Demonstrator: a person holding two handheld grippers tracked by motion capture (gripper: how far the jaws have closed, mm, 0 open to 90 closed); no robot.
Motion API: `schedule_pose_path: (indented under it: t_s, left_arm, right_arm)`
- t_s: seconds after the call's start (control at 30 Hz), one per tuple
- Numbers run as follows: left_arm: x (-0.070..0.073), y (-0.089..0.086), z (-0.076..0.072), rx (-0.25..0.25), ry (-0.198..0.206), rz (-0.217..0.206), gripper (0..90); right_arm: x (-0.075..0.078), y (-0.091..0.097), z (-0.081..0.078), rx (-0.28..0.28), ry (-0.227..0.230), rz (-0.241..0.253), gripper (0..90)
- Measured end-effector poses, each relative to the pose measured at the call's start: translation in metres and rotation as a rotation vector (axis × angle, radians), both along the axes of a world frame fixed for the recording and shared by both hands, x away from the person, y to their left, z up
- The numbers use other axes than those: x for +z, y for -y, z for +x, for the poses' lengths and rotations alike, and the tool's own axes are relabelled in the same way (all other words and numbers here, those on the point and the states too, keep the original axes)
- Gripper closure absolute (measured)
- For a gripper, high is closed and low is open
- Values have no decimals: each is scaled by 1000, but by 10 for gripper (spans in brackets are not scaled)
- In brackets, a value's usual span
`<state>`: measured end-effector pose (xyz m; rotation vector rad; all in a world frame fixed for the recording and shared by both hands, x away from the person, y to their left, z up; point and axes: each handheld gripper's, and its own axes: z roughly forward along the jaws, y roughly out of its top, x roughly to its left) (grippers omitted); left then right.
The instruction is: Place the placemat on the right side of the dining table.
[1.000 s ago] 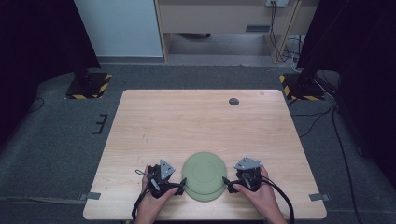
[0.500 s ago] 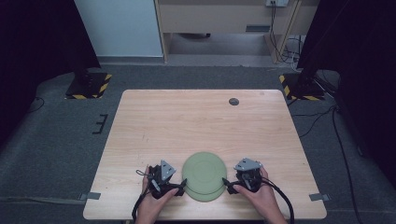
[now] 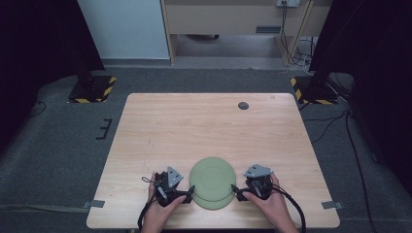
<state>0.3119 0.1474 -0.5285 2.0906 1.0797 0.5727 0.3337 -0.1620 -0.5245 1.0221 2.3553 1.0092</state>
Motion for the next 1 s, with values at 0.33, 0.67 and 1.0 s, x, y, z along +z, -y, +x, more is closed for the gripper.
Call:
schedule_pose_path:
  t_s: [0.33, 0.67, 1.0]
  left_arm:
    - [-1, 0, 2, 15, 2, -1, 13]
    - [-1, 1, 2, 10, 1, -1, 25]
    - [-2, 0, 3, 13, -5, -2, 7]
  right_arm:
    - [-3, 0, 2, -13, 0, -8, 44]
    - [-2, 0, 3, -21, 5, -3, 57]
    - [-2, -1, 2, -10, 7, -3, 46]
